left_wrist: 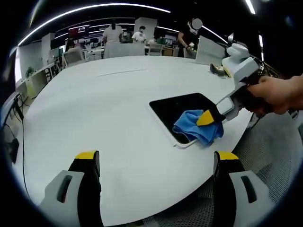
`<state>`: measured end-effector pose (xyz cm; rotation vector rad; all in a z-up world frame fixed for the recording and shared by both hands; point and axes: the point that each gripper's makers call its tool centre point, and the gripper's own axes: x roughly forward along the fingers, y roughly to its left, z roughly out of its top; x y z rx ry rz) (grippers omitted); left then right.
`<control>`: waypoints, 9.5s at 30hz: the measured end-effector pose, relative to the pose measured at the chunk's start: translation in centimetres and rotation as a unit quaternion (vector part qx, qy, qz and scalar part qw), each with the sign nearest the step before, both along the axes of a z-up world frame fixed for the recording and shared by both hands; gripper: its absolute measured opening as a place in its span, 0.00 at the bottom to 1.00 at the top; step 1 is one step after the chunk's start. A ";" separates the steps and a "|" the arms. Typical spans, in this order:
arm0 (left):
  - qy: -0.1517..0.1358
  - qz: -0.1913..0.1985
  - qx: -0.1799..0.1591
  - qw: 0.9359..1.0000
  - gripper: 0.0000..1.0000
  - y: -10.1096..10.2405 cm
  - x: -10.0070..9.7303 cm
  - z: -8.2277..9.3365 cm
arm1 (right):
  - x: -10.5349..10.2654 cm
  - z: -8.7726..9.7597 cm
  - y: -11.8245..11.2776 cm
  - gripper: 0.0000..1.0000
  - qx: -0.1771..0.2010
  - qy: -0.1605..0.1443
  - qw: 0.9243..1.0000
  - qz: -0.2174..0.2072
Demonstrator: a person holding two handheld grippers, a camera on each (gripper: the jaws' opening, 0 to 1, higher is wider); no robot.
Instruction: Wipe the mirror surface with the cleaning cloth until all visible marks leave the cleaned area.
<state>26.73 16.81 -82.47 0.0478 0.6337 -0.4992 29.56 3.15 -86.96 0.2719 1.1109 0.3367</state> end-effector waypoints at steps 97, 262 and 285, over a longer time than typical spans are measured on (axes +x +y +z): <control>0.001 0.013 0.002 1.000 0.98 0.5 0.1 -0.2 | 3.3 0.0 -3.2 0.00 -0.021 -0.005 1.000 -0.005; -0.028 -0.005 -0.009 1.000 0.99 -1.0 0.7 2.5 | 1.0 0.3 -7.2 0.00 -0.034 -0.031 0.999 -0.019; -0.045 -0.013 0.028 0.998 0.99 -0.8 0.8 1.4 | -0.7 0.2 -7.3 0.00 -0.047 -0.042 0.998 -0.008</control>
